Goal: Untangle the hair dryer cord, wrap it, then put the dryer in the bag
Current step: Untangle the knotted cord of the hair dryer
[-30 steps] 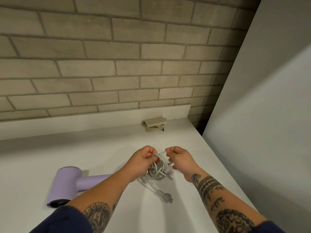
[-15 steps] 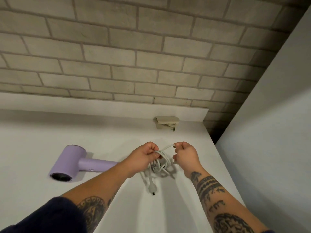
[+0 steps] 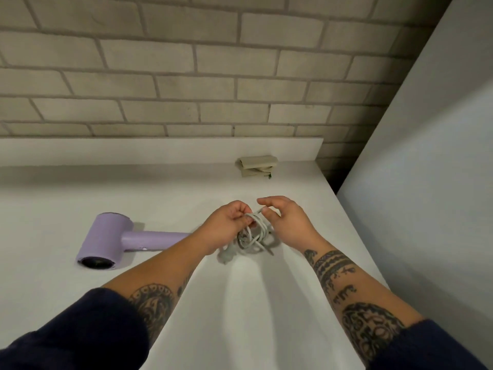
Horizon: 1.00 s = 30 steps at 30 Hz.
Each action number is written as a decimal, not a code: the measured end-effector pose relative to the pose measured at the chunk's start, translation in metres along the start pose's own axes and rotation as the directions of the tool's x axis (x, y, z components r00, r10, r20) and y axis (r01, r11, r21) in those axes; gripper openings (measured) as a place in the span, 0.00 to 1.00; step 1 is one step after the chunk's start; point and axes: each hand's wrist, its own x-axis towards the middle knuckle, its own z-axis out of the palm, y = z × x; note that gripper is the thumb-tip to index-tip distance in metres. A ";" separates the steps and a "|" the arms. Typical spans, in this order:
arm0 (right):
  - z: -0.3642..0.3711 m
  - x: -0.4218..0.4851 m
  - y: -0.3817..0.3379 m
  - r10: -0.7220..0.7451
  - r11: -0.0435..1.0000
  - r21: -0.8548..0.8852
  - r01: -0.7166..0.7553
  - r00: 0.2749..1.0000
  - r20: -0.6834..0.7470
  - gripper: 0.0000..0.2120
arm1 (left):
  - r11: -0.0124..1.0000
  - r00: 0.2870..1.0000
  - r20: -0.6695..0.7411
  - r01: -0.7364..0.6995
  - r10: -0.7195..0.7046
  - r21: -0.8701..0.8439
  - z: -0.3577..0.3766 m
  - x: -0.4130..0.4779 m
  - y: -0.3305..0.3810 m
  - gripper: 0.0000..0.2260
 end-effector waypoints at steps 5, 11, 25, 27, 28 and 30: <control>0.000 -0.001 -0.008 -0.048 0.948 -0.309 0.070 0.996 0.078 0.07 | 1.000 1.000 0.013 0.002 -0.003 0.017 0.002 -0.003 0.001 0.02; -0.010 0.002 -0.001 0.135 0.986 -0.089 -0.141 0.989 -0.068 0.10 | 1.000 1.000 0.012 0.014 -0.015 0.018 -0.002 -0.009 0.000 0.02; -0.010 0.003 0.019 0.452 0.867 0.283 -0.410 0.886 -0.102 0.08 | 0.974 0.965 0.252 0.126 -0.076 -0.189 -0.003 -0.016 -0.005 0.24; -0.010 0.002 0.022 0.490 0.838 0.322 -0.441 0.868 -0.087 0.09 | 0.973 0.948 0.312 0.132 -0.068 -0.187 -0.006 -0.017 -0.009 0.30; -0.010 0.002 0.025 0.504 0.826 0.335 -0.454 0.860 -0.078 0.10 | 0.976 0.943 0.326 0.132 -0.069 -0.174 -0.006 -0.018 -0.010 0.31; -0.010 0.000 0.029 0.532 0.802 0.351 -0.484 0.845 -0.051 0.10 | 0.980 0.946 0.317 0.127 -0.073 -0.154 -0.005 -0.020 -0.012 0.28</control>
